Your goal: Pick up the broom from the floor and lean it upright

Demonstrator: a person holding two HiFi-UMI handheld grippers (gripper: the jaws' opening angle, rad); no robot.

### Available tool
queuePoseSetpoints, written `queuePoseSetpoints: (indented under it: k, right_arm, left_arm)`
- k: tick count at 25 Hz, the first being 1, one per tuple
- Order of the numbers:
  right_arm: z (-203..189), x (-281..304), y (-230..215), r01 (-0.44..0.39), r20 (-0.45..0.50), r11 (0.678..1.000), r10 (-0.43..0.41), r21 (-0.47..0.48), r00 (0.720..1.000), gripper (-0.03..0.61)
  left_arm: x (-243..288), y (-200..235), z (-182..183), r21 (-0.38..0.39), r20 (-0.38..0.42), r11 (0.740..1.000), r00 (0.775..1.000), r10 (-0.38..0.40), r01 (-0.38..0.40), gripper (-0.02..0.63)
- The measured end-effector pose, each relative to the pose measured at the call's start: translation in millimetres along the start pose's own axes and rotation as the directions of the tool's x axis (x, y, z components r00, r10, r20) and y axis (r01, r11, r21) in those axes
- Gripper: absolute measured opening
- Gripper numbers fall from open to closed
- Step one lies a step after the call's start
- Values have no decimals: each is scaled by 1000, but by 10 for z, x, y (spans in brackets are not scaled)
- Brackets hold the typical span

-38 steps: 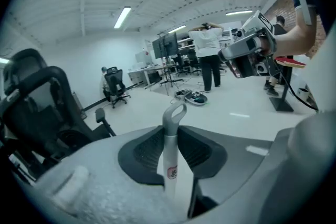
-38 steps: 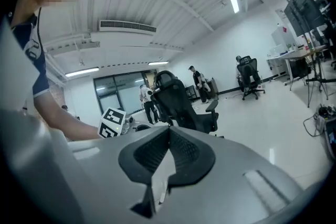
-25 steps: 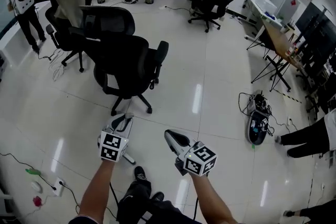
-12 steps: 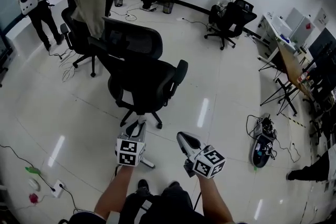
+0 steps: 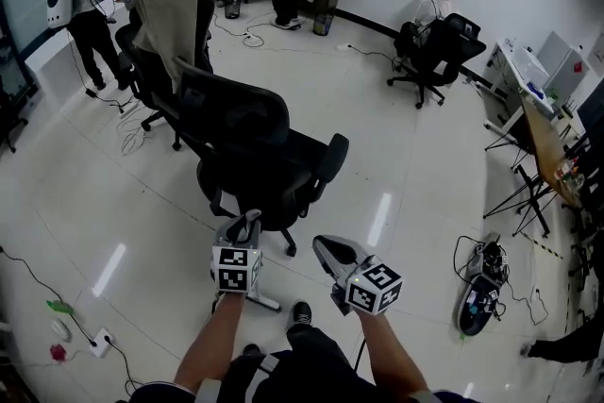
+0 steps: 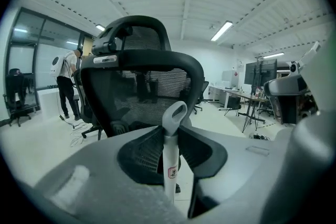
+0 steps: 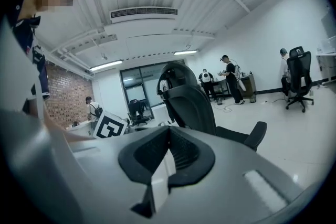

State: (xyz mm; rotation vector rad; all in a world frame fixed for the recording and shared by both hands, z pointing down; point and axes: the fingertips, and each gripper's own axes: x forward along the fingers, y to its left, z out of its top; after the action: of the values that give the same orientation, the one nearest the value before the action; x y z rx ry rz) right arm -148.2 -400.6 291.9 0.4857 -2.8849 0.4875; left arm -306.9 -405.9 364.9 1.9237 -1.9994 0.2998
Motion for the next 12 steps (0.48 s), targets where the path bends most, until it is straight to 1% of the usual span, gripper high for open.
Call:
queuePoseSetpoints:
  k: [4, 7, 9, 12]
  right_arm:
    - [202, 151, -279, -69, -12, 997, 68, -22, 998, 3]
    - [288, 295, -395, -108, -26, 994, 107, -35, 994, 3]
    - [317, 384, -471, -114, -31, 993, 113, -36, 993, 3]
    - [351, 499, -570, -101, -29, 994, 100, -32, 995, 3]
  left_arm:
    - [309, 35, 118, -4, -15, 999, 999, 49, -49, 91]
    - [502, 94, 205, 2, -15, 998, 998, 66, -65, 91]
    - [635, 126, 231, 6, -18, 998, 998, 63, -63, 91]
    - [827, 174, 271, 9, -22, 999, 999, 42, -42, 91]
